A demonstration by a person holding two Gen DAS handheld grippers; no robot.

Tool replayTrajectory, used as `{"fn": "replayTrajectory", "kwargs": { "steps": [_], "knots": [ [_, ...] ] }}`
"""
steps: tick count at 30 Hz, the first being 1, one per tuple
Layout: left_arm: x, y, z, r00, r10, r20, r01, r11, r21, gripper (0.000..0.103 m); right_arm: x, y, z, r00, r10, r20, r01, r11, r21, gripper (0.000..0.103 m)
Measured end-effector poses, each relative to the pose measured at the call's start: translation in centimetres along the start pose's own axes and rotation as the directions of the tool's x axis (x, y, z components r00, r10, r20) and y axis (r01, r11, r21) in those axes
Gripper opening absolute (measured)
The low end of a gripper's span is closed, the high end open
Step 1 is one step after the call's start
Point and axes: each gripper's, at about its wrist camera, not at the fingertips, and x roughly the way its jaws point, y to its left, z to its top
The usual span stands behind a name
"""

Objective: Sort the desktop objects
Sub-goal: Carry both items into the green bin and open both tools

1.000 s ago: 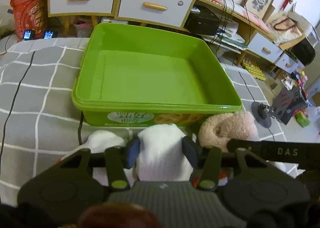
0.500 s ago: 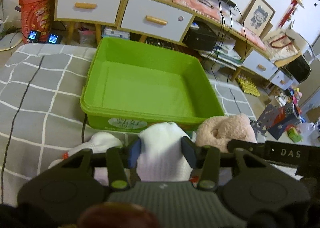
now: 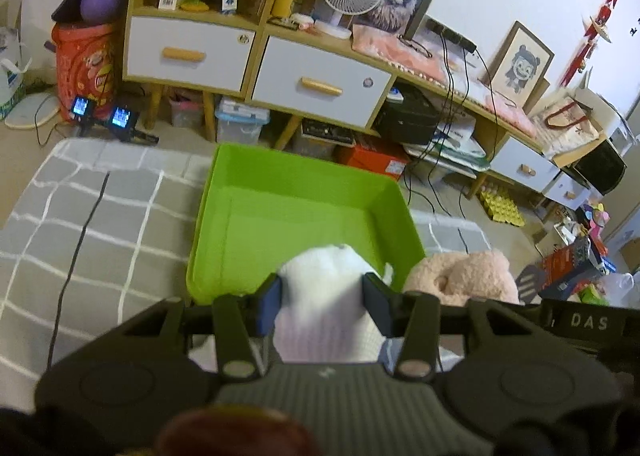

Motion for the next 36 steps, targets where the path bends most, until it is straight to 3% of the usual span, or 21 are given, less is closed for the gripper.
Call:
{"fn": "replayTrajectory", "kwargs": {
  "steps": [5, 13, 18, 36],
  "knots": [
    [1.3, 0.3, 1.7, 0.999, -0.002, 0.038, 0.003, 1.0, -0.02, 0.044, 1.4, 0.2, 1.5, 0.999, 0.033, 0.018, -0.033, 0.999, -0.006, 0.053],
    [4.9, 3.9, 3.0, 0.995, 0.021, 0.098, -0.005, 0.986, -0.167, 0.044, 5.4, 0.3, 2.6, 0.997, 0.065, 0.03, -0.066, 0.998, 0.006, 0.053],
    [6.9, 5.0, 2.7, 0.99, 0.089, 0.105, -0.07, 0.984, -0.166, 0.044, 7.5, 0.8, 2.5, 0.998, 0.052, 0.03, -0.052, 0.999, -0.011, 0.053],
    [9.7, 4.8, 1.0, 0.987, 0.153, 0.057, -0.147, 0.983, -0.106, 0.045, 11.3, 0.1, 1.4, 0.999, -0.023, -0.022, 0.023, 0.999, -0.036, 0.054]
  ]
}}
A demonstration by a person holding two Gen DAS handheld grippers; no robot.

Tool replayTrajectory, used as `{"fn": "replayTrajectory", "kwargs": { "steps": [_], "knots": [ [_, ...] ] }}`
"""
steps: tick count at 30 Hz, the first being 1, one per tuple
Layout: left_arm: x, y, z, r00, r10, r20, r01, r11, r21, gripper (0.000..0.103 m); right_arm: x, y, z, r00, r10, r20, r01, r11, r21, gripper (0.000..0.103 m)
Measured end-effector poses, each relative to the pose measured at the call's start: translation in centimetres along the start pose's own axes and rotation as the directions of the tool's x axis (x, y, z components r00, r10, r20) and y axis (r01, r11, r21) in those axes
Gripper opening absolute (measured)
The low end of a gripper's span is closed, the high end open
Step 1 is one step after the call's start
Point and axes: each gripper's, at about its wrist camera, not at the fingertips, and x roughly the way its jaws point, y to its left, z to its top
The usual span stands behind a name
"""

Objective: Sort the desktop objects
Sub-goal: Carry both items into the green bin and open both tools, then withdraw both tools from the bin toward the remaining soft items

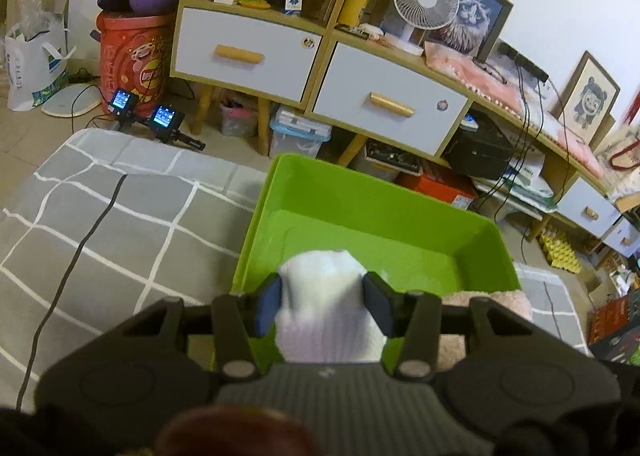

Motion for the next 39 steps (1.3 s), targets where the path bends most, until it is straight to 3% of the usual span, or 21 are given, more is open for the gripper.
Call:
{"fn": "replayTrajectory", "kwargs": {
  "steps": [9, 15, 20, 27, 35, 39],
  "knots": [
    [-0.1, 0.2, -0.1, 1.0, 0.001, -0.016, -0.001, 1.0, -0.01, 0.045, 0.0, 0.1, -0.3, 1.0, -0.011, -0.016, 0.011, 1.0, -0.005, 0.059],
    [-0.7, 0.1, 0.1, 0.999, -0.022, -0.03, 0.022, 1.0, -0.013, 0.063, -0.8, 0.2, -0.3, 1.0, 0.015, -0.023, -0.015, 1.0, 0.013, 0.062],
    [-2.1, -0.5, 0.1, 0.999, -0.032, -0.029, 0.033, 0.999, 0.015, 0.08, -2.1, 0.4, -0.4, 1.0, 0.018, -0.02, -0.018, 1.0, 0.001, 0.071],
    [-4.6, -0.7, -0.2, 0.998, -0.046, -0.044, 0.048, 0.998, 0.047, 0.089, -4.8, 0.0, -1.0, 0.999, 0.033, -0.037, -0.033, 0.999, 0.019, 0.077],
    [-8.8, 0.5, -1.4, 0.993, -0.066, -0.096, 0.076, 0.991, 0.106, 0.098, -8.1, -2.6, -3.2, 0.992, 0.027, -0.127, -0.021, 0.999, 0.046, 0.079],
    [-10.9, 1.3, -2.0, 0.991, -0.073, -0.113, 0.088, 0.986, 0.14, 0.101, -9.9, -3.2, -4.5, 0.99, -0.009, -0.138, 0.009, 1.0, 0.002, 0.079]
  ]
}}
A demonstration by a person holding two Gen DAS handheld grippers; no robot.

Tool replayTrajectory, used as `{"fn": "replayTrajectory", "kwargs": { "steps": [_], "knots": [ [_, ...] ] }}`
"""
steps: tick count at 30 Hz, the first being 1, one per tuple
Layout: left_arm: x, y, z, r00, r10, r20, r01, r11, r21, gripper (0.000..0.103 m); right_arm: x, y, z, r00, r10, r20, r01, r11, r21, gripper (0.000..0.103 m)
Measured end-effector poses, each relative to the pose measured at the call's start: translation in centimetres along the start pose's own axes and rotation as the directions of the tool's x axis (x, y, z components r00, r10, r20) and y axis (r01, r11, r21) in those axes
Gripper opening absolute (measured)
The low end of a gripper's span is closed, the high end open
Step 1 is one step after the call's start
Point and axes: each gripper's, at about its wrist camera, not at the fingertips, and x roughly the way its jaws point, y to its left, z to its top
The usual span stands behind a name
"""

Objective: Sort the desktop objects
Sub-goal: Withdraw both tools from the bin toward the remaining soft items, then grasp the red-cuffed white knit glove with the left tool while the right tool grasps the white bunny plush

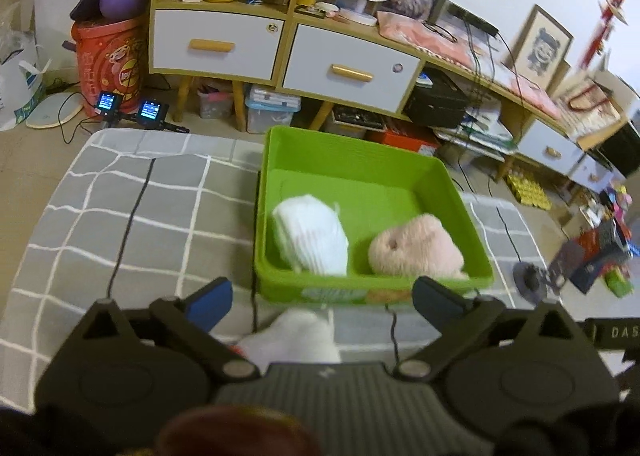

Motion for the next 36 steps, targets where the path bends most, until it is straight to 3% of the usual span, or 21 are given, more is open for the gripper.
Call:
{"fn": "replayTrajectory", "kwargs": {
  "steps": [11, 18, 23, 30, 36],
  "knots": [
    [-2.8, 1.6, -3.1, 0.998, -0.022, -0.06, 0.026, 0.997, 0.073, 0.102, -1.6, -0.8, -3.2, 0.999, 0.025, -0.048, -0.024, 0.999, 0.022, 0.081],
    [-0.6, 2.4, -4.1, 0.994, -0.028, -0.104, 0.04, 0.993, 0.11, 0.102, 0.9, -3.0, -3.6, 0.992, -0.003, -0.128, 0.02, 0.991, 0.133, 0.082],
    [0.8, 2.7, -4.3, 0.994, -0.049, -0.1, 0.063, 0.988, 0.144, 0.102, 1.7, -4.2, -3.6, 0.991, 0.017, -0.131, 0.011, 0.977, 0.211, 0.082],
    [2.4, 2.9, -4.3, 0.991, -0.082, -0.109, 0.099, 0.982, 0.16, 0.102, 2.8, -4.5, -3.8, 0.989, 0.005, -0.151, 0.031, 0.972, 0.233, 0.082],
    [3.5, 2.9, -4.2, 0.989, -0.091, -0.115, 0.107, 0.983, 0.148, 0.102, 3.6, -5.2, -4.1, 0.986, -0.007, -0.167, 0.05, 0.966, 0.255, 0.073]
  ]
}}
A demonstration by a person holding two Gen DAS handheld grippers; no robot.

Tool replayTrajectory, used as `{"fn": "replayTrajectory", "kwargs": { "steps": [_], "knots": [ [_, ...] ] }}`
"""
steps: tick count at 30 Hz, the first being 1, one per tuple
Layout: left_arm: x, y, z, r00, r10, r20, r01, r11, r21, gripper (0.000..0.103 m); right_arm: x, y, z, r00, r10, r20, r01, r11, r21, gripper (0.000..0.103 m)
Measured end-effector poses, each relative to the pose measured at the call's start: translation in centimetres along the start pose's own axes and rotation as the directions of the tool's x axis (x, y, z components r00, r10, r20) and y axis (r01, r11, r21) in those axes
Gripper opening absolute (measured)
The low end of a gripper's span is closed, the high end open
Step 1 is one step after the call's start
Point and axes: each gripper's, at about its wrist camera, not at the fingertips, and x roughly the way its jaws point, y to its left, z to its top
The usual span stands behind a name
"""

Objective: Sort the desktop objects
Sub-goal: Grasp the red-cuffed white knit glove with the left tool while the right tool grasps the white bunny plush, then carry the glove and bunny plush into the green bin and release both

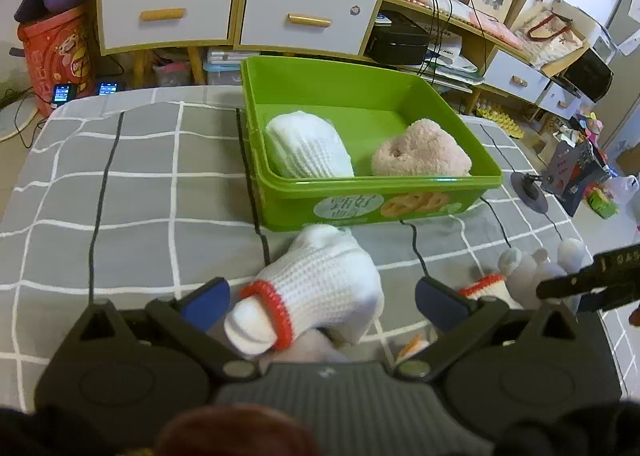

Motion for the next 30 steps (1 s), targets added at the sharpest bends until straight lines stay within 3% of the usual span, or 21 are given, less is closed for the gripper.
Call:
{"fn": "replayTrajectory", "kwargs": {
  "steps": [8, 18, 30],
  "knots": [
    [2.1, -0.1, 0.2, 0.999, 0.012, -0.037, -0.012, 1.0, -0.003, 0.096, 1.6, -0.1, -0.3, 0.999, -0.017, -0.03, 0.017, 1.0, -0.006, 0.06],
    [2.6, -1.5, 0.1, 0.992, 0.11, -0.066, -0.108, 0.993, 0.036, 0.076, 1.5, 0.3, -0.4, 1.0, -0.024, 0.0, 0.024, 0.999, -0.031, 0.049],
    [-0.8, -3.3, 1.9, 0.999, 0.054, 0.003, -0.054, 0.998, 0.02, 0.072, -3.2, 0.2, 0.9, 0.991, 0.032, 0.128, -0.032, 0.999, 0.0, 0.048]
  ]
}}
